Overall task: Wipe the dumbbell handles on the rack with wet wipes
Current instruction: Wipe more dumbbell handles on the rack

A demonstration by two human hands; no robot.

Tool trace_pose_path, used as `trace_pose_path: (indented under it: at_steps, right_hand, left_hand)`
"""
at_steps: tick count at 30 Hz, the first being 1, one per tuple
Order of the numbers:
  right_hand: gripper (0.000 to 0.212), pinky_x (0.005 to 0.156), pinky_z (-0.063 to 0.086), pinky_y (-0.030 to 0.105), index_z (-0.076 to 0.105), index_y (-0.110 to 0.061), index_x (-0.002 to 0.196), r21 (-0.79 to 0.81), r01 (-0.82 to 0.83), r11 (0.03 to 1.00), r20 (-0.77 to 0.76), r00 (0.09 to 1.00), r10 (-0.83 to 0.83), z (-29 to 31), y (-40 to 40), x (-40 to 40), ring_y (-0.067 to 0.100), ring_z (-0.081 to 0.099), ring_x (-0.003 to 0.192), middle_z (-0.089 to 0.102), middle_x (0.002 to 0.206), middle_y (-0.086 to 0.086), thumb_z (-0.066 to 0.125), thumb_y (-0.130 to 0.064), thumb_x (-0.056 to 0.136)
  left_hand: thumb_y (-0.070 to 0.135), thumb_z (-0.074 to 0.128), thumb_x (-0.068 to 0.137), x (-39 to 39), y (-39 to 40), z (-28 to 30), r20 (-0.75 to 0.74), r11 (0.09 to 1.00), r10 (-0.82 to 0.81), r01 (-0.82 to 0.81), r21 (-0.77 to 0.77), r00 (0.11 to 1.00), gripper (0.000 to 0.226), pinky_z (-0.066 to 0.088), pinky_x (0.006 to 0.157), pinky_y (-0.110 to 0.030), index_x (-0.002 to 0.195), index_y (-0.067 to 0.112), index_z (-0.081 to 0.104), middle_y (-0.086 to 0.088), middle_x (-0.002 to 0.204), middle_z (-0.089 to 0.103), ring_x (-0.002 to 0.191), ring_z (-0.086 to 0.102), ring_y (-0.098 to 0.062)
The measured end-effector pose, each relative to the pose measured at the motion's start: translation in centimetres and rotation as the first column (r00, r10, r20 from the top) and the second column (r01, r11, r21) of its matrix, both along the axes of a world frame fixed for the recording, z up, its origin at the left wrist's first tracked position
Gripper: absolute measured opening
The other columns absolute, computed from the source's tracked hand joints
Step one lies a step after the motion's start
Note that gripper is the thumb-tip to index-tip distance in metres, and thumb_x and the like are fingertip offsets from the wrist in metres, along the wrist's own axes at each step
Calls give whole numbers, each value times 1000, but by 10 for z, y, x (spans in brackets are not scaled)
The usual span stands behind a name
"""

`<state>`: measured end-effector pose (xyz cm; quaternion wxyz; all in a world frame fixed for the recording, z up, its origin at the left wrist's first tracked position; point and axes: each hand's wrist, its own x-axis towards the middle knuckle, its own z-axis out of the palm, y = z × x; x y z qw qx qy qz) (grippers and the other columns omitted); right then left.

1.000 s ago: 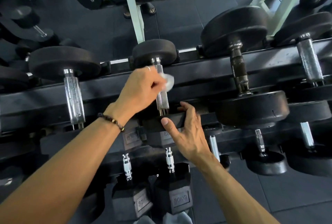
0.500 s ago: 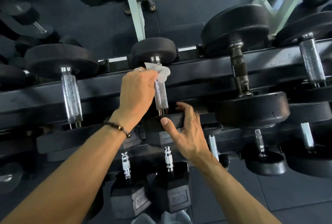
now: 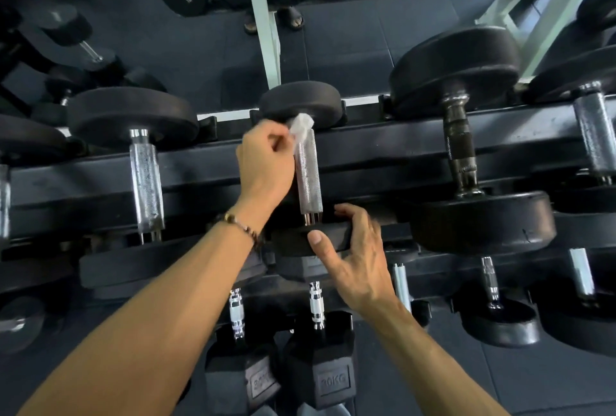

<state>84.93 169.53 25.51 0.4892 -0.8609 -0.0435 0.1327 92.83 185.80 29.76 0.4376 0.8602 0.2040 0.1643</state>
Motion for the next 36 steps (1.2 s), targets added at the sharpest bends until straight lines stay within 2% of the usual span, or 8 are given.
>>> trace_pose_path:
  at_steps: [5,11,16,23,27,30,33,36]
  right_hand:
    - [79,108,37,43,44,-26,133,-5,-2,1000,-7,1000,2,1,-3,-1,12,39,125,50,129,-9,43,-79,75]
    - [80,109,36,41,45,-26,133,-20,-25,999,-14,1000,25,4,-2,1,6,35,123,45,123,-17,43,-80,74]
    - [78,106,38,44,46,-26,130,-4,-20,1000,-27,999,20,5,-5,0,9,38,124,48,123,-14,43,-80,74]
    - [75,107,37,40,47,-26,128,-9,-18,1000,-12,1000,18,3,-3,2,6,36,123,46,120,-18,44,-79,74]
    - [74,106,38,42,47,-27,126,-8,-25,1000,-12,1000,24,2,-5,2,9,38,123,49,120,-15,43,-80,74]
    - [74,106,38,40,48,-26,126,-4,-24,1000,-7,1000,24,2,-4,2,7,37,123,49,121,-14,43,-79,75]
    - [74,106,38,40,48,-25,127,-9,-25,1000,4,1000,25,1,-3,2,7,37,123,50,123,-13,44,-79,75]
    - [74,105,40,45,48,-26,126,7,-19,1000,-10,1000,19,0,-6,1,11,39,124,52,124,-11,43,-80,75]
  left_hand:
    - [10,61,94,-6,-5,-9,-197,908,56,-132,-397,979,18,58,80,-33,83,24,61,4,87,65,86,66,-15]
    - [-9,51,94,22,1,1,-219,457,149,-264,-850,964,28,56,71,-34,82,16,54,-8,85,64,75,63,-20]
    - [-15,41,93,-21,-7,-8,-387,705,-153,-174,-688,909,29,57,56,-25,95,9,58,-15,87,70,67,66,-18]
    - [-12,45,94,18,-5,-2,-259,525,99,-272,-806,961,30,56,68,-31,83,15,51,-6,81,67,73,65,-19]
    - [-8,50,94,-32,-6,-18,-371,773,-134,-138,-619,919,21,56,78,-32,93,10,62,-13,86,70,83,66,-26]
    - [-8,53,92,-4,6,-14,-293,752,-3,-191,-631,956,26,54,74,-35,81,15,60,-10,80,62,74,60,-24]
    - [-6,55,87,26,5,-19,-258,693,145,-285,-662,955,30,54,92,-52,74,22,59,-8,84,64,85,61,-27]
    - [3,59,87,-9,2,-30,-357,825,-32,-178,-537,934,21,57,84,-47,80,21,66,-10,92,71,86,69,-28]
